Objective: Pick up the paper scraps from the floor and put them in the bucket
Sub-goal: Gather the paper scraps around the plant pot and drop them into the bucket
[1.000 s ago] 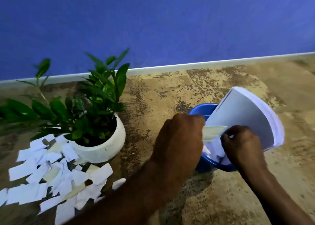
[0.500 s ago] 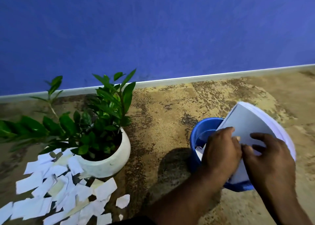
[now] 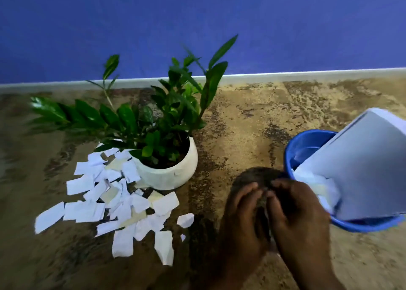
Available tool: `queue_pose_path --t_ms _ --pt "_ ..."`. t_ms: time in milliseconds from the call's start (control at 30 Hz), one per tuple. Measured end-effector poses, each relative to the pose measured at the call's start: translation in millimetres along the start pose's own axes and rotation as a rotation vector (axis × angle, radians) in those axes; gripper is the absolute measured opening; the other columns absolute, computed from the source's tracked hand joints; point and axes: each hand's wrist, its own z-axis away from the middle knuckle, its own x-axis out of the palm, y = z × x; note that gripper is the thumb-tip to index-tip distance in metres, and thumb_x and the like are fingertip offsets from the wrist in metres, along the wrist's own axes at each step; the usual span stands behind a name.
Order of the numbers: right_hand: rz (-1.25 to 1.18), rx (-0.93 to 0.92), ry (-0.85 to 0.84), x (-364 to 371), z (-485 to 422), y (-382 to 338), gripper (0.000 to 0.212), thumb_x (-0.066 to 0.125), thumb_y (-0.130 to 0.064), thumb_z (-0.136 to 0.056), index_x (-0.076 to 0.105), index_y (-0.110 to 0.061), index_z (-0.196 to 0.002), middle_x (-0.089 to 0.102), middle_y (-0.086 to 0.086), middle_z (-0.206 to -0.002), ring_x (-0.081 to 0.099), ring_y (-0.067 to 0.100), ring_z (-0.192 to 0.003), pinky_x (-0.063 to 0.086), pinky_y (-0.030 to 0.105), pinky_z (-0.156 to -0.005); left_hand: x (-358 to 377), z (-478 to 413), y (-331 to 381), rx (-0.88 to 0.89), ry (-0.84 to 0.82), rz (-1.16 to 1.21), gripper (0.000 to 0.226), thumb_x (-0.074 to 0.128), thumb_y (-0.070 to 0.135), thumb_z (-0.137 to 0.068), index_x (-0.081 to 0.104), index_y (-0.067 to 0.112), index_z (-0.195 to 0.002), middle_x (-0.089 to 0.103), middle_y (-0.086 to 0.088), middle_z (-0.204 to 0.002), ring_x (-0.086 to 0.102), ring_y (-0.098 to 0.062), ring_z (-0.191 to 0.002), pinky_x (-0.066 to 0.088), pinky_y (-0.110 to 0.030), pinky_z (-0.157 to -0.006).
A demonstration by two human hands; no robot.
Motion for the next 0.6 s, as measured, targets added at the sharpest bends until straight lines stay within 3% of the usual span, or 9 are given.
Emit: queue_pose_path --t_ms 67,133,233,300,367,467,600 --pt "0.005 0.066 -0.185 37.3 19.0 5.9 0.017 0.07 -0.014 -0.076 0.067 -0.024 -0.09 0.064 -0.005 -0.087 0.062 0.01 -0.081 0.043 0.014 -0.073 -20.1 26.7 -39.1 -0.053 0.056 -0.198 0.035 0.059 0.022 -0.086 0.061 0.021 -0.121 0.058 0.001 -0.128 0.054 -0.012 -0.119 0.045 -0.028 -0.098" --pt "-0.008 0.126 -0.371 75.7 38.2 12.0 0.026 0.072 -0.016 -0.077 0.068 -0.022 -0.101 0.064 -0.004 -0.097 0.065 0.016 -0.088 0.047 0.021 -0.071 -45.5 47.0 -77.4 -0.217 -0.012 -0.399 0.043 0.061 0.027 -0.085 0.056 0.026 -0.127 0.054 -0.003 -0.135 0.05 -0.021 -0.126 0.044 -0.037 -0.102" --pt "0.029 0.07 -0.644 128.3 61.4 18.7 0.046 0.07 -0.03 -0.08 0.057 -0.024 -0.124 0.057 -0.002 -0.122 0.052 0.015 -0.109 0.042 0.022 -0.083 -88.6 64.6 -132.2 -0.576 -0.275 -0.783 0.08 0.052 0.063 -0.08 0.017 0.037 -0.147 0.013 -0.005 -0.158 0.017 -0.027 -0.144 0.022 -0.047 -0.114" --pt "0.121 0.082 -0.783 161.2 74.8 21.6 0.065 0.068 -0.038 -0.082 0.043 -0.018 -0.138 0.04 0.006 -0.145 0.042 0.019 -0.127 0.037 0.023 -0.096 -115.4 72.7 -164.1 -0.71 -0.39 -0.904 0.112 0.049 0.081 -0.068 -0.011 0.032 -0.149 -0.016 -0.012 -0.158 -0.004 -0.033 -0.146 0.009 -0.051 -0.117" --pt "0.211 0.154 -0.854 186.9 85.1 22.3 0.085 0.069 -0.044 -0.08 0.027 -0.015 -0.147 0.021 0.013 -0.155 0.036 0.027 -0.134 0.036 0.028 -0.105 -133.4 80.2 -186.2 -0.788 -0.447 -0.902 0.127 0.04 0.093 -0.054 -0.03 0.03 -0.14 -0.035 -0.015 -0.15 -0.019 -0.038 -0.143 0.001 -0.056 -0.115" --pt "0.315 0.101 -0.854 206.6 91.1 23.0 0.085 0.069 -0.042 -0.079 0.026 -0.019 -0.147 0.027 0.016 -0.149 0.041 0.03 -0.128 0.04 0.031 -0.1 -142.3 86.2 -201.6 -0.864 -0.468 -0.811 0.134 0.024 0.1 -0.04 -0.031 0.029 -0.139 -0.033 -0.017 -0.151 -0.017 -0.042 -0.142 0.001 -0.059 -0.114" --pt "0.281 0.126 -0.823 213.3 87.0 27.2 0.073 0.071 -0.04 -0.079 0.039 -0.016 -0.141 0.038 0.016 -0.137 0.054 0.03 -0.111 0.043 0.03 -0.09 -142.2 87.0 -203.6 -0.82 -0.432 -0.83 0.124 0.019 0.099 -0.046 -0.012 0.035 -0.148 -0.012 -0.014 -0.159 0.001 -0.039 -0.144 0.01 -0.057 -0.113"
